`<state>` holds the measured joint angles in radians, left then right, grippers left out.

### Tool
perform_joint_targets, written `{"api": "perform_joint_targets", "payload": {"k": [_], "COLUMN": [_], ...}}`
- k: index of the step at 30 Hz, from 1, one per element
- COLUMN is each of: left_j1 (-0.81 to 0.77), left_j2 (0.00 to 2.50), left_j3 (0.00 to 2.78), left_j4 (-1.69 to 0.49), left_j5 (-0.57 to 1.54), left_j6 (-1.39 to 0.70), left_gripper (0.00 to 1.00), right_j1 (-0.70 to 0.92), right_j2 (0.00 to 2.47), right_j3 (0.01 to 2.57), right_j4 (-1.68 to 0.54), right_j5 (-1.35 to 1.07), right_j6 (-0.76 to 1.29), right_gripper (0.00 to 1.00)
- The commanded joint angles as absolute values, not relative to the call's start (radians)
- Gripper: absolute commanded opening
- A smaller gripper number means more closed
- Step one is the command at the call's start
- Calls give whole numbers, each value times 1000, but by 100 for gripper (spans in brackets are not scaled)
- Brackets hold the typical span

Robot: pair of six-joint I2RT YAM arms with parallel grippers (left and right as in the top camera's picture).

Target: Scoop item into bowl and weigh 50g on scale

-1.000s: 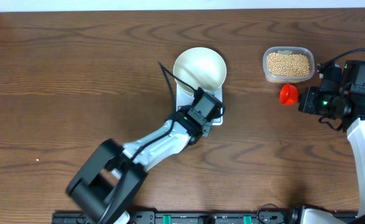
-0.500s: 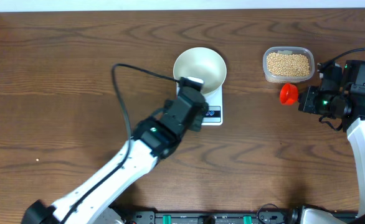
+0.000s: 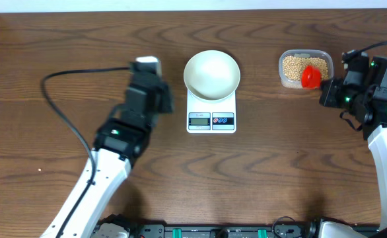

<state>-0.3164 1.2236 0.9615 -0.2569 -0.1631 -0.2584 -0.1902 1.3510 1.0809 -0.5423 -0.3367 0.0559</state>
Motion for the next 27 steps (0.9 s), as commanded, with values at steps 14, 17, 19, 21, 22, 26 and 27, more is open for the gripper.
{"api": "perform_joint_targets", "payload": {"k": [14,17,19,21,22,26,27], "left_j1": [-21,-21,-21,-23,-24,-32,-39], "left_j2": [1304,1336,1353,1363,1365,1363,1363], "left_j3": [962,962,962,962,962,962,962], "left_j4": [30,72,83,84,81,57,48], "left_j5": [-222,-276,-274,-264,-255,-175,-149], "left_j6": [-303,-417,-462,-466,-465,-422,-410], "left_gripper": [7,7,7,7,7,7,7], "right_j1": [-184,-189,-194,-197,-199,-197,-197], "right_j2": [1352,1359,1361,1361,1361,1362,1362], "right_j3": [1099,1099,1100,1100,1100,1100,1100], "right_j4": [-275,-256,-258,-272,-282,-338,-353], "right_j5": [-135,-110,-110,-110,-110,-111,-111], "right_j6": [383,448,460,460,459,443,435], "right_gripper": [1,1,1,1,1,1,1]}}
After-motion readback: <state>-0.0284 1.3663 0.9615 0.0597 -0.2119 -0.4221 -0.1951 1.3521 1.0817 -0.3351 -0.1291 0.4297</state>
